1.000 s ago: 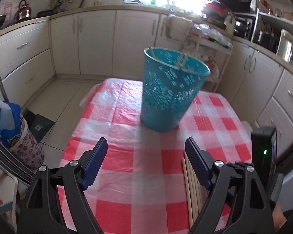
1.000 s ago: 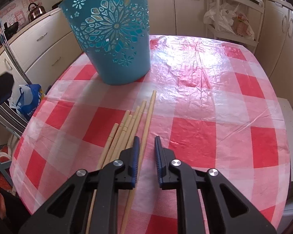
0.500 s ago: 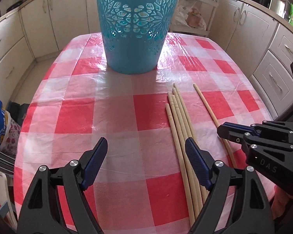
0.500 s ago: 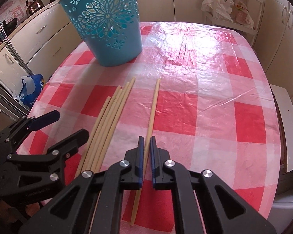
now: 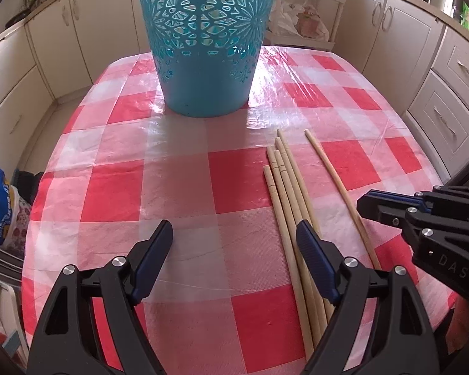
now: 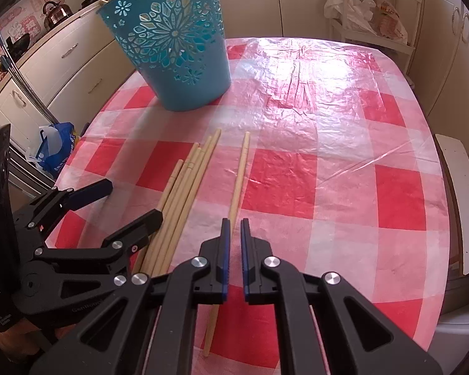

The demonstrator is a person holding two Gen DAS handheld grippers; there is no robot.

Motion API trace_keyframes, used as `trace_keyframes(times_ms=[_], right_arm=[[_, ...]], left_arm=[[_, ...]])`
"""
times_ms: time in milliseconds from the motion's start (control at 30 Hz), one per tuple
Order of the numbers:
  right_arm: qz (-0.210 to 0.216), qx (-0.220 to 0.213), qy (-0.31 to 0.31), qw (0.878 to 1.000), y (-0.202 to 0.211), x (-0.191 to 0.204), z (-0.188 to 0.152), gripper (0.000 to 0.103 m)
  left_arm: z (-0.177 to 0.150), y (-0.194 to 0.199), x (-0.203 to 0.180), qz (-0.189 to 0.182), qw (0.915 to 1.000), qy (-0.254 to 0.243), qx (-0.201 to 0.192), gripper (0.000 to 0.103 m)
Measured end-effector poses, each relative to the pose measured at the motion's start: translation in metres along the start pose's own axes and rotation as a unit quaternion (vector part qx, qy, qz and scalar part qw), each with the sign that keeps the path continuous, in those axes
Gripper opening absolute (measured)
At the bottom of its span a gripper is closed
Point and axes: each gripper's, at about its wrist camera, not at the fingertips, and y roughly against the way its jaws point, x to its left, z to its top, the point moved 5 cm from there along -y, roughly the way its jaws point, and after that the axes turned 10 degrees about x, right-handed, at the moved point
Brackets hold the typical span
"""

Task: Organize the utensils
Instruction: 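Bring both grippers back to the chopsticks and close the right gripper on one, then lift the left gripper's chopstick over the teal basket while the right gripper holds its chopstick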

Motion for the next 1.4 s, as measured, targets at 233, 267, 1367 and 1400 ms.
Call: trace_keyframes(times_ms=[233,267,1367,1400], right_arm=[[0.004,-0.008,-0.008,1.0,0.0,-0.002,0.004,0.007],[0.005,-0.008,-0.008,1.0,0.0,-0.002,0.005,0.007],[-0.047,-0.008,0.026,0.999,-0.016,0.005,0.025,0.006],[-0.048,-0.009,0.027,0.998,-0.016,0.005,0.026,0.006]], left_arm=[[0.001,0.002,0.011,0.002,0.9999,0.015,-0.002,0.078],[0.001,0.0,0.011,0.003,0.9999,0.014,0.001,0.078],[0.021,-0.008,-0.014,-0.078,0.9901,-0.103,0.055,0.006],[0.021,-0.008,-0.014,-0.078,0.9902,-0.102,0.056,0.006]])
